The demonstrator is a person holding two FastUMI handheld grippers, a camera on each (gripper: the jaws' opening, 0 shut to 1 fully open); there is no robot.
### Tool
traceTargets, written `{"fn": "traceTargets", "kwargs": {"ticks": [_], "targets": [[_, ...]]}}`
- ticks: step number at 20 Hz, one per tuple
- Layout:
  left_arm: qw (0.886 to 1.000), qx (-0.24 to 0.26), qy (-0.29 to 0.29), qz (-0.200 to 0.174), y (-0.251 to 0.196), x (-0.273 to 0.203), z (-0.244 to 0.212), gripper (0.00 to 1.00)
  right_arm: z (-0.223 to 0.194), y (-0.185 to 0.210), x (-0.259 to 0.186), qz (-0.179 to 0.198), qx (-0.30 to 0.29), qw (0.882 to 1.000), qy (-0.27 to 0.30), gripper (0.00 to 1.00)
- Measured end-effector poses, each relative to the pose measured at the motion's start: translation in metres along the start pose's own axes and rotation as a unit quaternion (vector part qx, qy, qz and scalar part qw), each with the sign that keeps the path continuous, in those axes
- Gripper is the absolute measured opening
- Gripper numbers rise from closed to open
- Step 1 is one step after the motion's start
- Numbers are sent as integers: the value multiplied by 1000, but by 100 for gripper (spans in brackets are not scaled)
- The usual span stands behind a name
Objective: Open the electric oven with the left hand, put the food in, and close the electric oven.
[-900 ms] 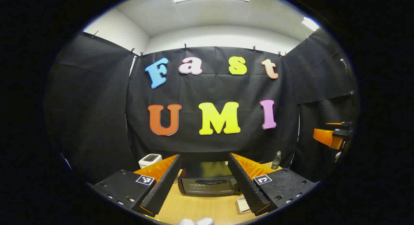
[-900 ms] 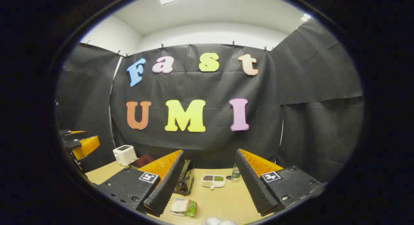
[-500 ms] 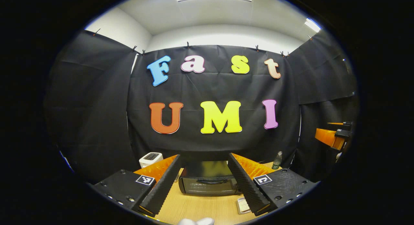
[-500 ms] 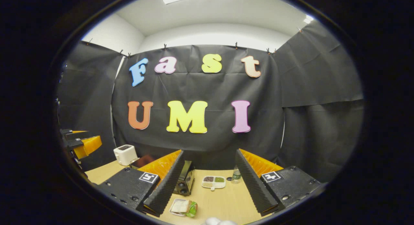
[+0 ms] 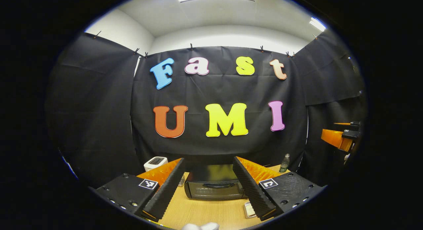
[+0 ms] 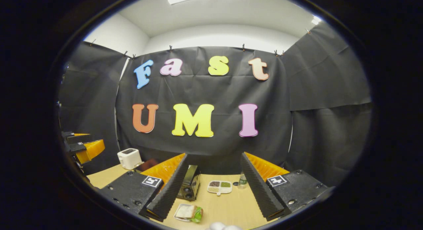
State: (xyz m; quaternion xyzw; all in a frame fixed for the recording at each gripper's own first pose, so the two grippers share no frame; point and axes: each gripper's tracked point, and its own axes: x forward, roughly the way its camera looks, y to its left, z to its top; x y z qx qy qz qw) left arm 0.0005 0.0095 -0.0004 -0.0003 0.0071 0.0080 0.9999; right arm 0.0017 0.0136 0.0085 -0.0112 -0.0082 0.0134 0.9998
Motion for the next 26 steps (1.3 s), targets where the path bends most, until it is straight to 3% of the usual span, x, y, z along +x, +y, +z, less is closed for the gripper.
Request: {"fn": "traceTargets", "kwargs": {"ticks": [5,6,7,19,26], "targets": [[1000,-4,-1,0,-5,13,-14,95,-5,-6,-1,-1,2,1000,7,95],[1000,-4,0,-2,-7,19,-21,95,-6,-8,-1,0,4,1000,7,100],[1000,-4,4,-2,-10,26,-31,95,-6,-11,-2,0,5,1000,8,95],[995,-7,94,-30,-43,135,-184,95,-30,-61,-13,-48,-25,997,47,95],[991,-5,131,-22,-40,198,-245,96,-41,-71,-6,-71,-29,995,69,95]]}}
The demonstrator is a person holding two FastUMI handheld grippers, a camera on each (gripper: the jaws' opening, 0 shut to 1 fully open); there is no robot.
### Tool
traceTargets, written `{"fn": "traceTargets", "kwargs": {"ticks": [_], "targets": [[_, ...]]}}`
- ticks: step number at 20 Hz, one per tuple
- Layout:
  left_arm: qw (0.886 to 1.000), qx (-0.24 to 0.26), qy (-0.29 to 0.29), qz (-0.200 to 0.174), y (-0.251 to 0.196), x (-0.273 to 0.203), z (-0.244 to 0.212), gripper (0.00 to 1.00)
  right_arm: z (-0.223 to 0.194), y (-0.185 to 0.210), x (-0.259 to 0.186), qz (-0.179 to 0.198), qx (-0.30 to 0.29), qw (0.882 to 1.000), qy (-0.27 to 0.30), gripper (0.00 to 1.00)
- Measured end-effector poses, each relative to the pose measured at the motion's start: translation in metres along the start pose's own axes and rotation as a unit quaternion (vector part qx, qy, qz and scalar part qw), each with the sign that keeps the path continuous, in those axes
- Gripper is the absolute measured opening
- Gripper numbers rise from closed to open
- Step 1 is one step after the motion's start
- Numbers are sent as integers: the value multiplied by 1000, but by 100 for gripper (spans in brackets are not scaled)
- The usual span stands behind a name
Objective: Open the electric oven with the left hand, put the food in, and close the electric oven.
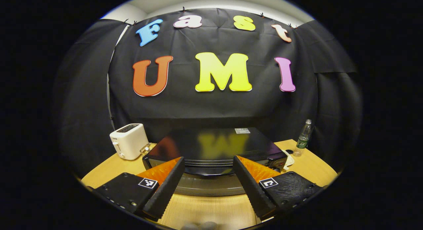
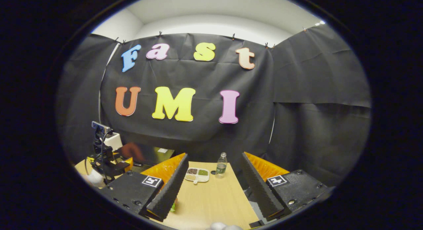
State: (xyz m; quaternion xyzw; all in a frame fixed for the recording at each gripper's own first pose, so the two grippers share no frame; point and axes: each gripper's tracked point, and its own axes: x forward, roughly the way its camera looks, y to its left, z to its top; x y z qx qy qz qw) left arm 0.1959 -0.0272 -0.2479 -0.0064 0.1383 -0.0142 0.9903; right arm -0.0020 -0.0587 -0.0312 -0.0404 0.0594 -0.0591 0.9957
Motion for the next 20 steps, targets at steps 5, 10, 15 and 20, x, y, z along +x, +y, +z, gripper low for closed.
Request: {"fn": "traceTargets", "kwargs": {"ticks": [5,10,15,20], "targets": [[1000,0,19,9,12,25,-15,95,-2,8,12,5,-2,1000,10,96],[1000,6,25,-1,7,28,-17,96,-4,19,24,19,6,1000,16,96],[1000,1,31,0,7,14,-22,96,-5,23,29,27,10,999,17,96],[999,4,38,-5,8,-12,-36,96,-16,30,27,41,7,999,24,96]]}}
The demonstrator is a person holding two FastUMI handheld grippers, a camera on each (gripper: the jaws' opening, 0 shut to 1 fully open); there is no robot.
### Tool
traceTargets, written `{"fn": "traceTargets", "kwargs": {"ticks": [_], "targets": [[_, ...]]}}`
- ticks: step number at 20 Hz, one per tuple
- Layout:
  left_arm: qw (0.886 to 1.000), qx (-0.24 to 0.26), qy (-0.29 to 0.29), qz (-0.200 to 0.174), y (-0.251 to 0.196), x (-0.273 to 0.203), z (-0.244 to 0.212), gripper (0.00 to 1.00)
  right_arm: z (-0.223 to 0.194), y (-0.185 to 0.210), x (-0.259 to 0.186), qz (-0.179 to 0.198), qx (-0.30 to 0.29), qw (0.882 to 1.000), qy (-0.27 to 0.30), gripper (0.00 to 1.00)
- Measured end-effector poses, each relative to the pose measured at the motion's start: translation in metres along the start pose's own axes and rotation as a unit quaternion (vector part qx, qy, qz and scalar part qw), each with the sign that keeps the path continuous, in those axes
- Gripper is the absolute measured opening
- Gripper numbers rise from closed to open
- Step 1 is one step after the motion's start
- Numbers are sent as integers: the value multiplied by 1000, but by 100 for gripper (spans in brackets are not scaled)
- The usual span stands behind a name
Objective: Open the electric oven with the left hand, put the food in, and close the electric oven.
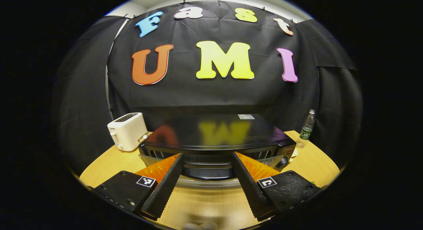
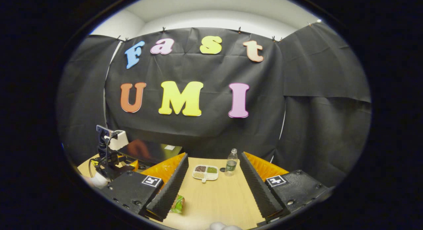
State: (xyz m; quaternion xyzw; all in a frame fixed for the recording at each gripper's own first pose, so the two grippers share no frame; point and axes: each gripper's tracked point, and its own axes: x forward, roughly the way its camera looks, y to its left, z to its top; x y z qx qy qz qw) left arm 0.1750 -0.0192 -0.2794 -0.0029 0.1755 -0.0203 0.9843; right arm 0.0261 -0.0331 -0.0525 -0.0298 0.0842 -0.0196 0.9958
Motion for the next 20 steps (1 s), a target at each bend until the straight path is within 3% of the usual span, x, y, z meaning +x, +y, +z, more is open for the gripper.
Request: {"fn": "traceTargets", "kwargs": {"ticks": [12,20], "targets": [[999,5,46,-8,-2,-69,-81,96,-21,17,-16,25,-3,1000,14,96],[996,10,82,-17,-4,-82,-134,96,-49,25,-21,29,-4,999,37,96]]}}
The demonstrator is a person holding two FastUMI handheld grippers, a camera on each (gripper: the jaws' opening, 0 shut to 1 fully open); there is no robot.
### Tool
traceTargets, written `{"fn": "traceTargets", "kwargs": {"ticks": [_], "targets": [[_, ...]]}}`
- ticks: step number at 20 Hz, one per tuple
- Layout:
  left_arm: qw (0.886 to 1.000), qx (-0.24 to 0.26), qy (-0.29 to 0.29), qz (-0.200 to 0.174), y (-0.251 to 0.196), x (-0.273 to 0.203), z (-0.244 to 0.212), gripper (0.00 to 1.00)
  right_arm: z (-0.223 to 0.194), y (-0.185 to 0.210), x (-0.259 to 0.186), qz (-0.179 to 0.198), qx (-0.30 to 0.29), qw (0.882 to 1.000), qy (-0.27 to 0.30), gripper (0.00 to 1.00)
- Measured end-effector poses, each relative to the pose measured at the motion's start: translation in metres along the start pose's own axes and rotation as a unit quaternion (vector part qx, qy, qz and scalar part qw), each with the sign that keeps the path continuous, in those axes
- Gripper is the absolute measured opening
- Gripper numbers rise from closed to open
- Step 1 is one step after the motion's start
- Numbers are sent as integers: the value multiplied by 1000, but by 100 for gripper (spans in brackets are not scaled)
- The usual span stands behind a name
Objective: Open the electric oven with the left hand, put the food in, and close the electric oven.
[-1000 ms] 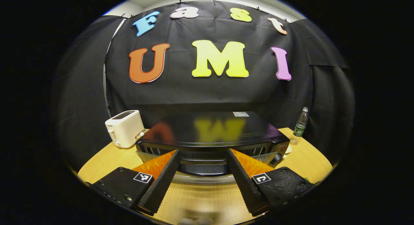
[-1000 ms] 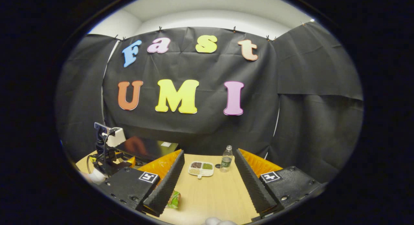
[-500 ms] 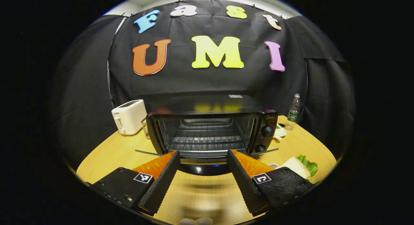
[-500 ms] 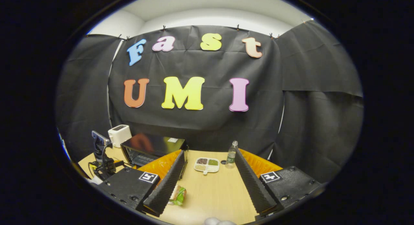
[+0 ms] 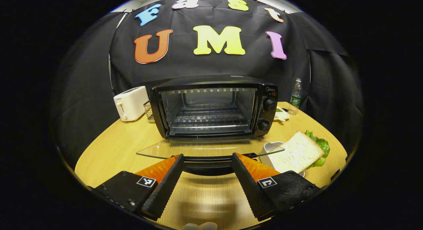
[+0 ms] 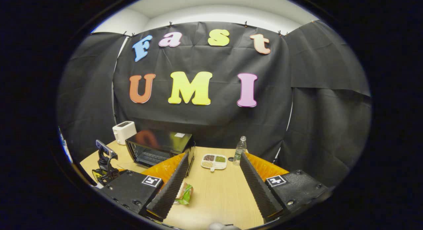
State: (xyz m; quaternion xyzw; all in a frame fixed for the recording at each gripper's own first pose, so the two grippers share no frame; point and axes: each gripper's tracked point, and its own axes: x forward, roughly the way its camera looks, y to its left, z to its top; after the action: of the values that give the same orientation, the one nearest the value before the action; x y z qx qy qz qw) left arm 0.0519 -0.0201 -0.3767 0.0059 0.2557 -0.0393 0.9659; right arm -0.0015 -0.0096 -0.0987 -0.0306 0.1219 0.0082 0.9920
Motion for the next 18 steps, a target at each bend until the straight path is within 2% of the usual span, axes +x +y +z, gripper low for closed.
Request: {"fn": "traceTargets", "kwargs": {"ticks": [9,14,18], "targets": [[999,-7,53,-9,-1,14,-60,94,-36,-1,1,-5,0,999,34,96],[999,0,42,-6,-1,11,-51,94,-42,0,5,-3,2,999,42,96],[1000,-12,9,1,12,-11,-19,96,-50,4,12,7,1,999,51,96]]}}
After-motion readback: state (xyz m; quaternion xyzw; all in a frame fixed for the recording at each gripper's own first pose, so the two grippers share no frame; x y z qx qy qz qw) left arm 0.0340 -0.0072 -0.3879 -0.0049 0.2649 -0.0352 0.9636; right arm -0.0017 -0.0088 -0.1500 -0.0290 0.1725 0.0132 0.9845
